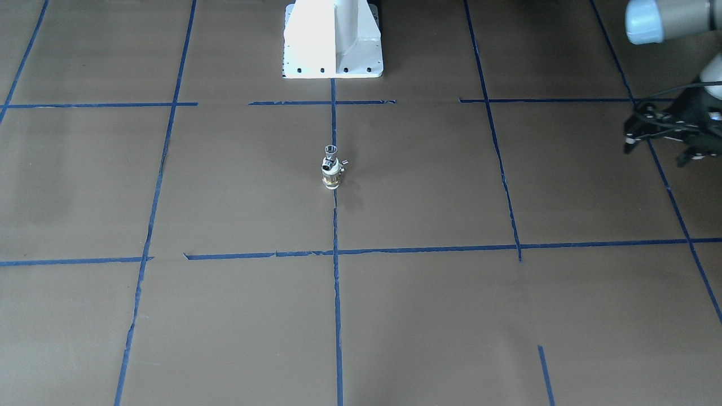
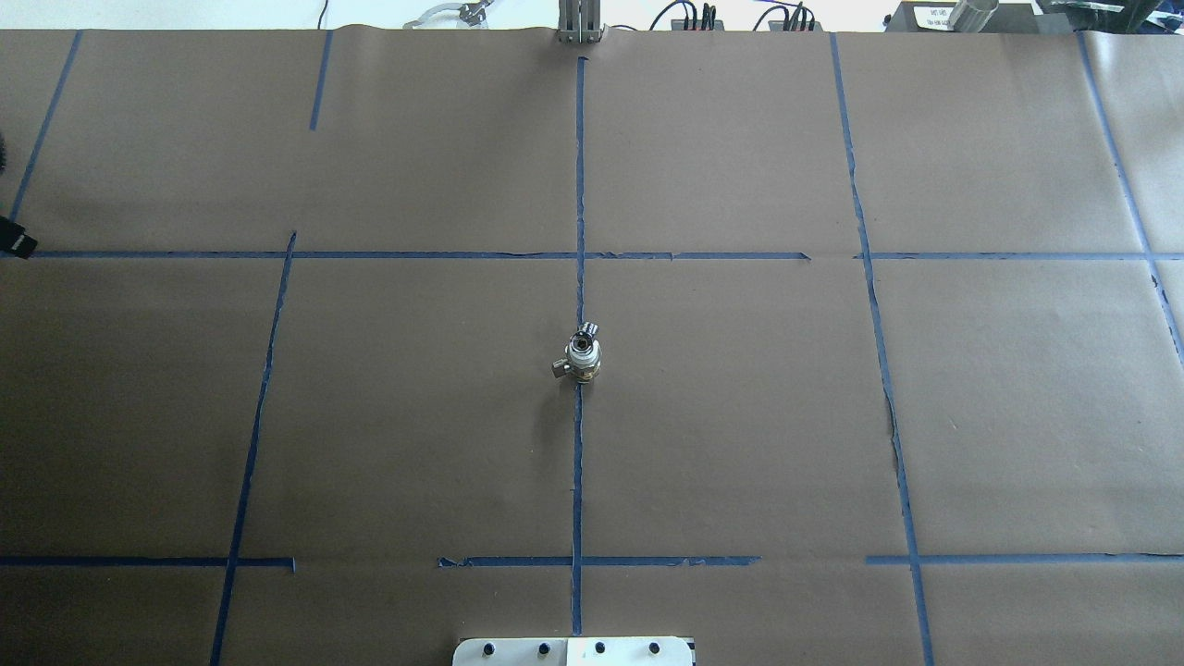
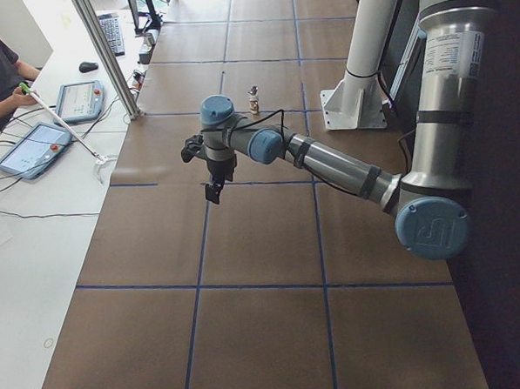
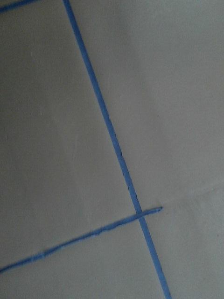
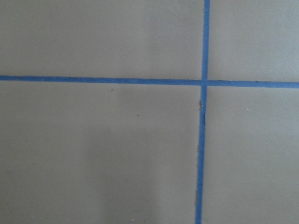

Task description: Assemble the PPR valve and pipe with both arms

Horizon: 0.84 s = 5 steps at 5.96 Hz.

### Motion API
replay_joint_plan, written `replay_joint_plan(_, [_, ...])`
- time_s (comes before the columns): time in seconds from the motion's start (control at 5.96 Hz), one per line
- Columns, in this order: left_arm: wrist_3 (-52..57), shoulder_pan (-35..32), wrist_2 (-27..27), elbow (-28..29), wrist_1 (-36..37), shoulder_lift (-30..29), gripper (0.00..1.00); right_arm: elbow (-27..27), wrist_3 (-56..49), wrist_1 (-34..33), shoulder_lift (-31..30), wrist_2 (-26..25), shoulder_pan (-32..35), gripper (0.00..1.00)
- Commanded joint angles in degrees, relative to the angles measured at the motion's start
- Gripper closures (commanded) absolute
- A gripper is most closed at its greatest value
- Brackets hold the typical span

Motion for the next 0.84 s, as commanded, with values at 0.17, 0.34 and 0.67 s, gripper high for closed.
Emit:
replay_joint_plan(0.17, [23.4,-15.0,-5.1,9.2,3.4,2.3,0.0,-1.6,-15.0,-6.7,-0.6,1.4,4.2,0.0])
replay_joint_plan(0.34, [24.5,-16.4,-5.2,8.7,12.4,1.7,0.0,-1.6,-14.9,-6.6,-0.5,1.4,4.2,0.0])
replay_joint_plan(0.67, [24.9,-16.4,-4.7,7.4,17.4,3.9,0.0,-0.6,-14.5,-6.1,-1.1,0.8,4.2,0.0])
